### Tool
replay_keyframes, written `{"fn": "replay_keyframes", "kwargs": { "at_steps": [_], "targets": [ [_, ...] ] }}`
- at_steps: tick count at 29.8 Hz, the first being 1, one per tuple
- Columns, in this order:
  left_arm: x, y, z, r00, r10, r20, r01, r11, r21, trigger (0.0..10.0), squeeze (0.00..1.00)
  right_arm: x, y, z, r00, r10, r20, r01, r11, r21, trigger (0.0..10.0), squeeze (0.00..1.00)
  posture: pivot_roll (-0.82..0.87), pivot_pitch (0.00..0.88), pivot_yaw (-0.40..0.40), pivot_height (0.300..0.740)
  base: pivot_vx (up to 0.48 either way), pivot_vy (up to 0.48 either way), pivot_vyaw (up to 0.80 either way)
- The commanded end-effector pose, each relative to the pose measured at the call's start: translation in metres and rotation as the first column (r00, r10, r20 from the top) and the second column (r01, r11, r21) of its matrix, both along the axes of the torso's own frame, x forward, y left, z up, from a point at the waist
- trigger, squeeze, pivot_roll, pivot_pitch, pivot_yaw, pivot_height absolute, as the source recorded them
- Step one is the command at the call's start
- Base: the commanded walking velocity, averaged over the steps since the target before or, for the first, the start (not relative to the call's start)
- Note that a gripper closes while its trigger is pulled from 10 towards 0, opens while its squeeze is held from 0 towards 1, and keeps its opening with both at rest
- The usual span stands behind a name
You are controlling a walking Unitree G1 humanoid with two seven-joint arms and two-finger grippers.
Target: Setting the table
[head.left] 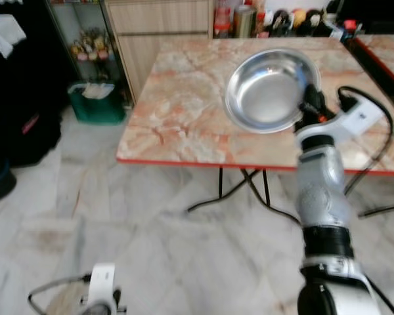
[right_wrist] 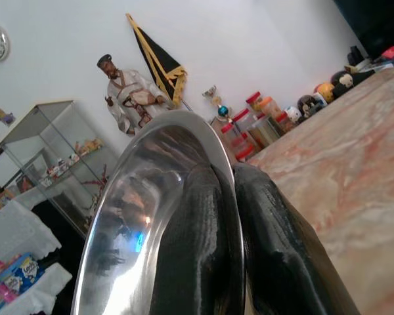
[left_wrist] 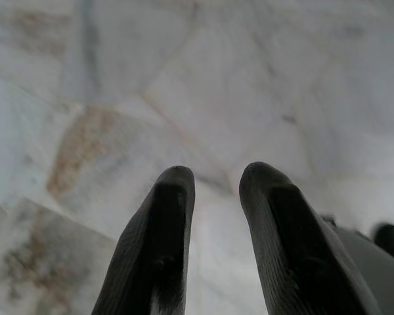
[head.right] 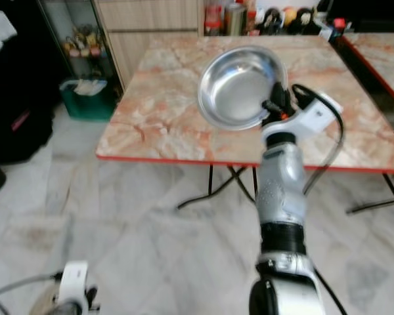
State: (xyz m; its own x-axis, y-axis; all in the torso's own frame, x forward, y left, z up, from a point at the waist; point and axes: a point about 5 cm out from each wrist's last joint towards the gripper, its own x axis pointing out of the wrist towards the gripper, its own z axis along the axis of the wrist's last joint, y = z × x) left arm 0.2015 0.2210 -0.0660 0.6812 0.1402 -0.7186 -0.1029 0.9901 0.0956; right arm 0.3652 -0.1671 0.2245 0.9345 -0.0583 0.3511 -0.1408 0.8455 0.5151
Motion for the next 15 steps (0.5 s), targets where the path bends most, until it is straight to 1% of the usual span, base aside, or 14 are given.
{"fn": "replay_keyframes", "kwargs": {
  "at_steps": [1, 6, 7, 9, 15],
  "targets": [
    [-0.0048, -0.0013, -0.0032, 1.0, 0.009, -0.018, -0.009, 1.0, -0.005, 10.0, 0.0, -0.0011, -0.0102, 0.0068, 0.999, -0.036, 0.025, 0.036, 0.999, 0.005, 10.0, 0.0, -0.03, 0.095, 0.047, 0.74, 0.371, 0.0, 0.0],
    [-0.0047, -0.001, -0.0031, 1.0, 0.008, -0.019, -0.008, 1.0, -0.004, 10.0, 0.0, -0.0002, -0.0095, 0.0046, 1.0, -0.027, 0.007, 0.026, 0.999, 0.018, 10.0, 0.0, -0.03, 0.097, 0.047, 0.74, 0.37, 0.0, 0.0],
    [-0.0046, -0.0008, -0.003, 1.0, 0.008, -0.018, -0.008, 1.0, -0.004, 10.0, 0.0, 0.0002, -0.0101, 0.0031, 0.999, -0.032, -0.001, 0.032, 0.999, 0.029, 10.0, 0.0, -0.03, 0.097, 0.047, 0.74, 0.364, 0.0, -0.71],
    [-0.0046, -0.0007, -0.0029, 1.0, 0.009, -0.018, -0.009, 1.0, -0.004, 10.0, 0.0, -0.0001, -0.0105, 0.0027, 0.999, -0.038, 0.0, 0.038, 0.999, 0.021, 10.0, 0.0, -0.03, 0.097, 0.047, 0.74, 0.366, 0.0, -0.69],
    [-0.0045, -0.0006, -0.0029, 1.0, 0.007, -0.018, -0.007, 1.0, -0.003, 10.0, 0.0, -0.0009, -0.009, 0.0027, 0.999, -0.037, 0.007, 0.036, 0.999, 0.02, 10.0, 0.0, -0.03, 0.098, 0.048, 0.74, 0.362, 0.0, 0.0]
  ]
}}
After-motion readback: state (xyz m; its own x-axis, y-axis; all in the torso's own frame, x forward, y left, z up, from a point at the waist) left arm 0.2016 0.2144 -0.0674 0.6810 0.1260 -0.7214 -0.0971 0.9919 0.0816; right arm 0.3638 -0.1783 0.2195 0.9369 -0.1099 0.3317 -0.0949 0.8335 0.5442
